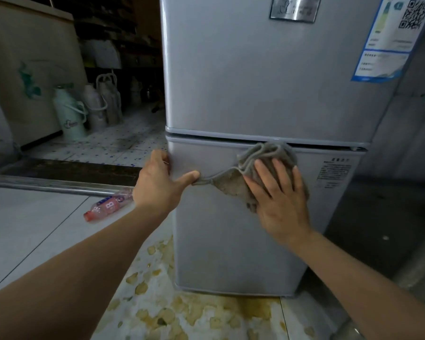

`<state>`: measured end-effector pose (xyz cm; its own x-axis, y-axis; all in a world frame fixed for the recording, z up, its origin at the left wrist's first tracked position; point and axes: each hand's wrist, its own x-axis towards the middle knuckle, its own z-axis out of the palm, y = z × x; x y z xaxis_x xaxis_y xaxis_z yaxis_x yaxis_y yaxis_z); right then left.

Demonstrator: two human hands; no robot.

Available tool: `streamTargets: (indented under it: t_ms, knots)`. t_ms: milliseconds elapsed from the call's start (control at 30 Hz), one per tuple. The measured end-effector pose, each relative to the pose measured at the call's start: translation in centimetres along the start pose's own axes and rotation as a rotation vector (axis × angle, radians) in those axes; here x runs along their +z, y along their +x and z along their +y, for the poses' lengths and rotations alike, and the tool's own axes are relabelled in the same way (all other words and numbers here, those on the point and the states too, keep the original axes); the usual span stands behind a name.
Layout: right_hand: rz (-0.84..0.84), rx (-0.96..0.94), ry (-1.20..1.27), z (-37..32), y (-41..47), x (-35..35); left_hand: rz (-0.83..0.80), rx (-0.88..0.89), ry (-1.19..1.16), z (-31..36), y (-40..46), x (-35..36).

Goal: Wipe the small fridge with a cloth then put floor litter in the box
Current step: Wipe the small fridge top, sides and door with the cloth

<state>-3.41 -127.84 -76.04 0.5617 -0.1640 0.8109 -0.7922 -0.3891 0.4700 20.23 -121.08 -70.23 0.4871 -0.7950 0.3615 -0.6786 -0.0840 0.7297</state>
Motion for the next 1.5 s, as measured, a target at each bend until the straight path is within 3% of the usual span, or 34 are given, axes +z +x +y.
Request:
streamTargets:
  t_ms: [200, 433, 533, 667, 900, 1067, 1167, 1367, 1433, 1500]
  knots:
    - [-0.201, -0.238, -0.035, 0.6, -4.7, -0.9, -0.02, 0.015, -0.037, -0.4, 0.3, 0.0]
    - [0.052, 0.431, 0.086, 3.1, 0.1, -0.7, 0.01, 0.024, -0.055, -0.8, 0.3, 0.7]
    - [-0.059, 0.575, 0.1, -0.7, -4.4, -0.3, 0.023, 0.02, -0.062, -1.2, 0.5, 0.8]
    - [-0.205, 0.627, 0.045, -2.7, -7.2, -0.3, 0.008, 0.032, -0.092, -1.4, 0.6, 1.0]
    - [0.233, 0.993, 0.181, 3.7, 1.2, -1.0, 0.06, 0.067, -0.104, -3.0, -1.5, 3.0]
    - [0.359, 1.104, 0.253, 3.1, -0.9, 0.3, 0.067, 0.058, -0.112, -4.4, -1.7, 4.2]
    - [0.216, 1.173, 0.301, 0.5, -5.0, 1.0, 0.071, 0.082, -0.133, -4.6, -1.6, 4.3]
    - [-0.291, 1.325, 0.368, -4.2, -10.2, 1.1, 0.078, 0.079, -0.118, -4.8, -1.6, 4.3]
    - [-0.29, 1.289, 0.377, -3.0, -9.3, 0.7, 0.08, 0.076, -0.117, -4.7, -1.8, 4.2]
    - [-0.144, 1.157, 0.288, -1.0, -6.6, 0.3, 0.083, 0.08, -0.115, -4.7, -1.8, 4.2]
